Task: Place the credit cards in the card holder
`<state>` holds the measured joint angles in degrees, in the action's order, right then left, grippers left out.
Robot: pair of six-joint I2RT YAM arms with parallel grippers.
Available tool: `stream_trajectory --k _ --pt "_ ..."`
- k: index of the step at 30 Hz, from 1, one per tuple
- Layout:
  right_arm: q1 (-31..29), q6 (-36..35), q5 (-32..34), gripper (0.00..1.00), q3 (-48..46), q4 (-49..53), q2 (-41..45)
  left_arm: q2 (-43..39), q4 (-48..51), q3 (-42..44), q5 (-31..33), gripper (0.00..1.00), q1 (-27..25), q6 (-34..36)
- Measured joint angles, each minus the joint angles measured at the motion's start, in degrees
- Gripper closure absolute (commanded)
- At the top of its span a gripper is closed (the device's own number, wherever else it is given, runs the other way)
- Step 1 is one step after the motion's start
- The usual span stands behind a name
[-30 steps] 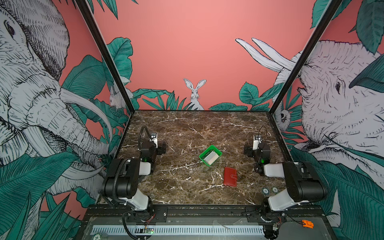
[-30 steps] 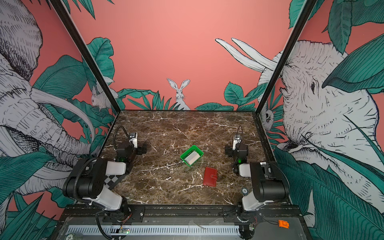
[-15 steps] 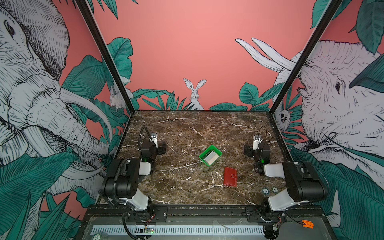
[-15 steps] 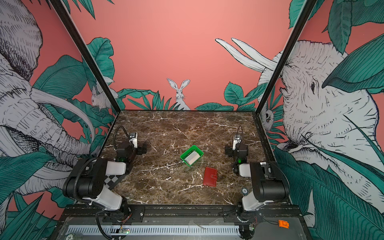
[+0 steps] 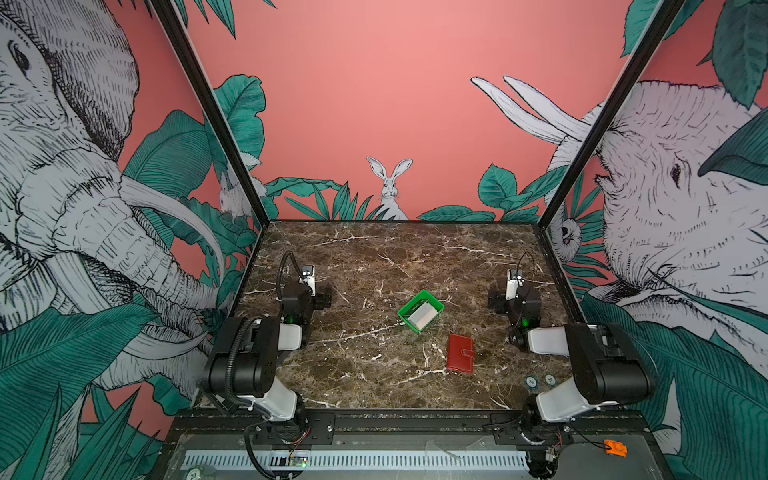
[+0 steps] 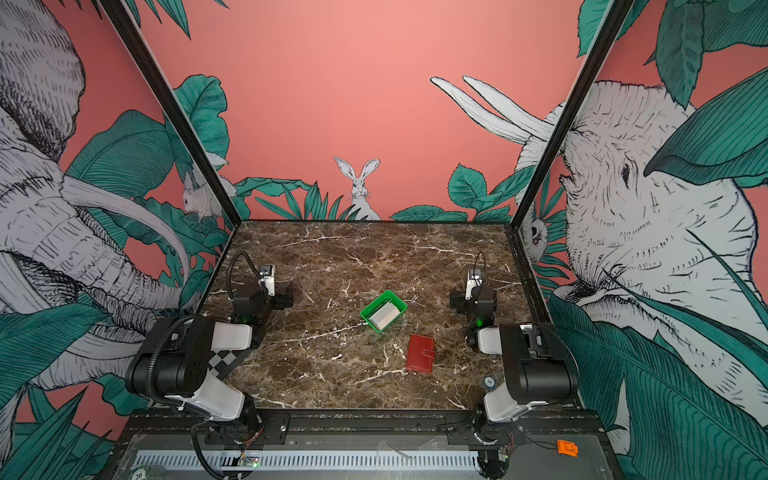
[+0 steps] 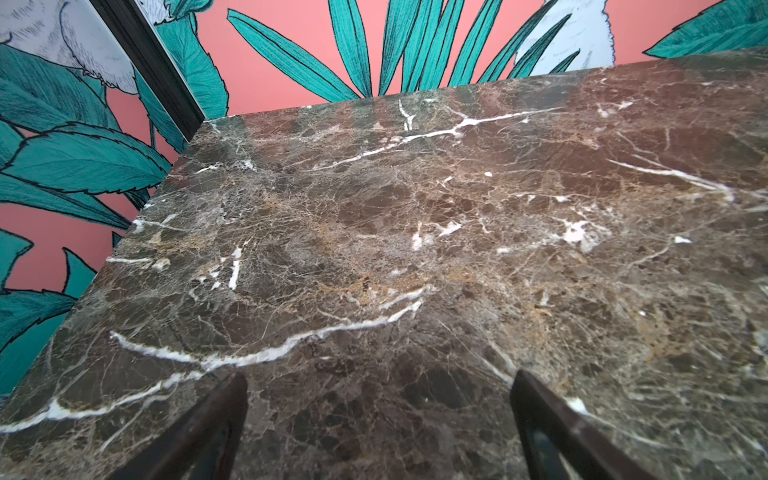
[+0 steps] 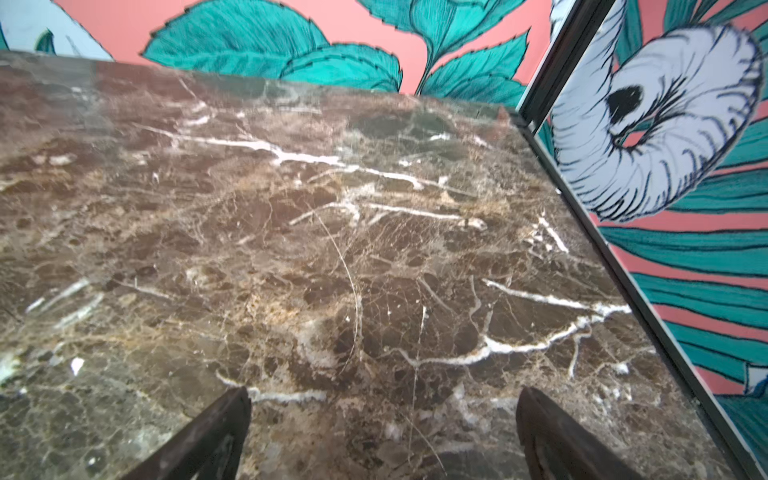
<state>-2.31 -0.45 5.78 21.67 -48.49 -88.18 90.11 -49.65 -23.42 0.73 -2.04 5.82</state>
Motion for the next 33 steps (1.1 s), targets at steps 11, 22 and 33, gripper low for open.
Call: stream_trajectory --k 11,22,33 --pt "0.0 0.02 0.07 0.02 -2.56 -3.43 0.7 -0.83 -3.43 3.34 -0.37 0.01 0.0 0.24" --pt "0.0 0.26 1.07 0.02 -0.35 5.2 9.55 -13.2 8.28 0.46 0.7 0.01 0.0 -1.11" --pt "-0.48 8.87 0.33 0.02 7.43 30.05 26.51 -29.44 36.39 -7.72 -4.09 0.01 -1.36 -10.95"
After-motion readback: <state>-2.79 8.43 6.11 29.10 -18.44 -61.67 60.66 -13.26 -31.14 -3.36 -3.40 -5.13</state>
